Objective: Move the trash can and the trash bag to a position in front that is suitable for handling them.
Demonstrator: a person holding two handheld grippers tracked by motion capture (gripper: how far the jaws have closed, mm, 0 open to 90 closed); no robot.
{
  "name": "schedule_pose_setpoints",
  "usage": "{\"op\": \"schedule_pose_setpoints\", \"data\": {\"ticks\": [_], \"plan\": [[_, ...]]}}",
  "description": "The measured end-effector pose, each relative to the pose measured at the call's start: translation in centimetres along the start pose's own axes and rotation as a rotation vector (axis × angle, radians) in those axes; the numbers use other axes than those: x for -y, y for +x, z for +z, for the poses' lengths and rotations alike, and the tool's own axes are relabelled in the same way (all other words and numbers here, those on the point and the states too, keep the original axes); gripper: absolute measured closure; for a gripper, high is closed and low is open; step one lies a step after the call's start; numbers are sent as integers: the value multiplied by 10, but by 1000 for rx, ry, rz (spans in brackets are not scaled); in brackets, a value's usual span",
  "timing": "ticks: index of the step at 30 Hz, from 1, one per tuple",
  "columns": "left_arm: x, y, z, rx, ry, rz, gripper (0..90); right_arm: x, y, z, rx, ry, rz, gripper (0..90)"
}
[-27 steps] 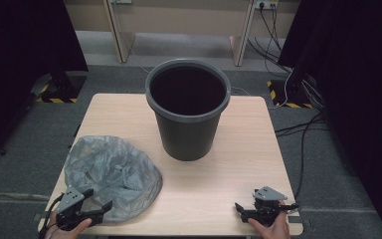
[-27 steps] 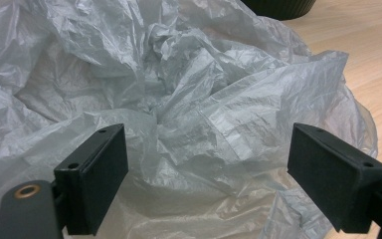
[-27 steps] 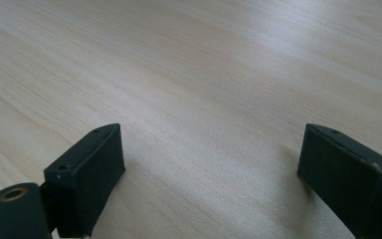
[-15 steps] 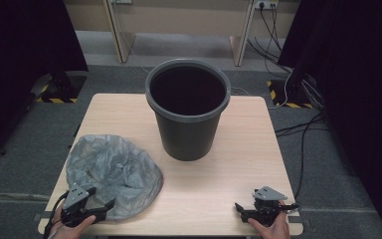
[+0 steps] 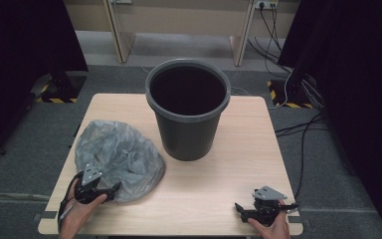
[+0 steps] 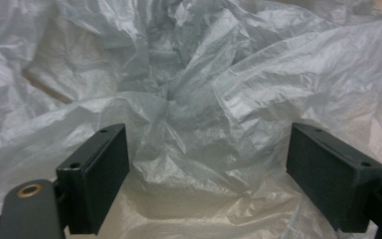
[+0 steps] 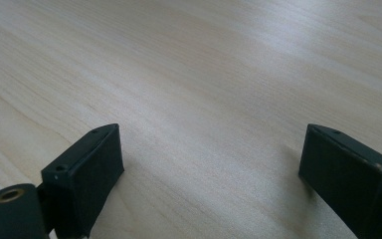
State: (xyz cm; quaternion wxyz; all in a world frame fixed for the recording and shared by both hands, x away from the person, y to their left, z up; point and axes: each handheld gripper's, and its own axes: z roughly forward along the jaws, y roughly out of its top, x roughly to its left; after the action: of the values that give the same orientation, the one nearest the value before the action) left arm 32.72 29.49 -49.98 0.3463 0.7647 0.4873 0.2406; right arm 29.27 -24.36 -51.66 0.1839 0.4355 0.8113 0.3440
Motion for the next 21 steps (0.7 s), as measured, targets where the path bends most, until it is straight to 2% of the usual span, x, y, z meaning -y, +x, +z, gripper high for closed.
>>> {"op": "schedule_pose_setpoints", "data": {"ticks": [2, 3, 5, 8, 13, 21], "plan": [[-9, 9, 14, -14, 20, -5, 161, 0, 0, 0, 0, 0, -1, 103], [-9, 9, 14, -14, 20, -5, 161, 0, 0, 0, -1, 1, 0, 103], [-17, 17, 26, -37, 36, -8, 161, 0, 0, 0, -1, 1, -2, 102], [-21, 23, 31, -53, 41, -13, 161, 0, 0, 0, -1, 1, -2, 102], [-30, 34, 42, -102, 42, -5, 165, 0, 0, 0, -2, 1, -3, 100], [-44, 58, 61, -156, 28, -42, 170, 0, 0, 0, 0, 1, -3, 98]]}}
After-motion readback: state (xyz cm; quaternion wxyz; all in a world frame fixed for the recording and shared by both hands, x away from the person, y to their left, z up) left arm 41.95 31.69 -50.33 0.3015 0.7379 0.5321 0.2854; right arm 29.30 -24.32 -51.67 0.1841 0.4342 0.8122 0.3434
